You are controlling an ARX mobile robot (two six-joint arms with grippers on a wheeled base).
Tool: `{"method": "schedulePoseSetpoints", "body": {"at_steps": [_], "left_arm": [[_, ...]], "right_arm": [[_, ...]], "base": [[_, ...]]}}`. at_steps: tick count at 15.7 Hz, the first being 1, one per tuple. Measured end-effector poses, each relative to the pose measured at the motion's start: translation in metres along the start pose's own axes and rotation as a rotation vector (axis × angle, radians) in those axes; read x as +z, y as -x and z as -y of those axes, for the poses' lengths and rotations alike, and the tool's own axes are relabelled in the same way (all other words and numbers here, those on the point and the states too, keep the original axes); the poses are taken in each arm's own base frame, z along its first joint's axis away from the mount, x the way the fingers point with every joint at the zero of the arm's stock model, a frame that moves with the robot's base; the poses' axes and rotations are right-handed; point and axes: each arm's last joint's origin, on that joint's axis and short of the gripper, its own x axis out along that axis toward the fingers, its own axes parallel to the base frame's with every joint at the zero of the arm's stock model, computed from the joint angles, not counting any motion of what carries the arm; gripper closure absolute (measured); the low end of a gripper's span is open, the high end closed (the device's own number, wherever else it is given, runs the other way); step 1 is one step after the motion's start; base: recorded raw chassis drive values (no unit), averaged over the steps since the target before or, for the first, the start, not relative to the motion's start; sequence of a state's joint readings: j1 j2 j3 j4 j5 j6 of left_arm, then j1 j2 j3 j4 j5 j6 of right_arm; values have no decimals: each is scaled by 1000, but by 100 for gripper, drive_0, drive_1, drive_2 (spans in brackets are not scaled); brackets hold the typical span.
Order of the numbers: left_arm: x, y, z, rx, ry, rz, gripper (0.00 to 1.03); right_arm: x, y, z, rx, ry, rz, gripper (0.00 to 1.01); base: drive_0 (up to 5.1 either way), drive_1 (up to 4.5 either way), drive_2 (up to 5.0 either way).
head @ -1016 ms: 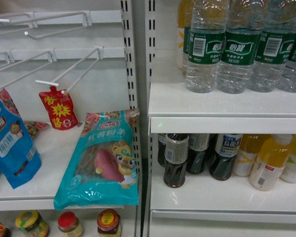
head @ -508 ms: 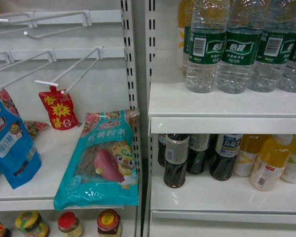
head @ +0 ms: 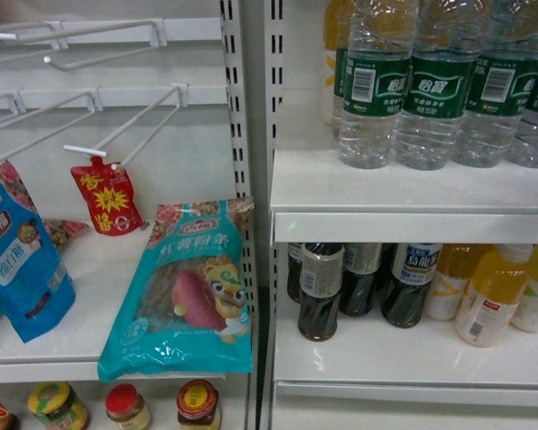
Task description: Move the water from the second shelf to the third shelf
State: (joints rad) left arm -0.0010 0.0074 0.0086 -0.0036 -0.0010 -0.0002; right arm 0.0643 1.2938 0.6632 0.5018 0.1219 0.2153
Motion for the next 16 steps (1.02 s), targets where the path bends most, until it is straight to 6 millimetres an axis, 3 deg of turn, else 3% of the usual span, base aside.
{"method": "schedulePoseSetpoints", "body": {"at_steps": [8,12,16], "left_arm": [[0,0,0,-1,0,0,5],[0,0,0,0,0,0,5],[0,0,0,-1,0,0,5]], "right_arm": [[2,-41,-13,-11,-7,-39,56],[2,-55,-28,16,-1,-49,56],[-3,-69,-30,-12,2,-72,56]], "base": [[0,0,0],[0,0,0],[0,0,0]]}}
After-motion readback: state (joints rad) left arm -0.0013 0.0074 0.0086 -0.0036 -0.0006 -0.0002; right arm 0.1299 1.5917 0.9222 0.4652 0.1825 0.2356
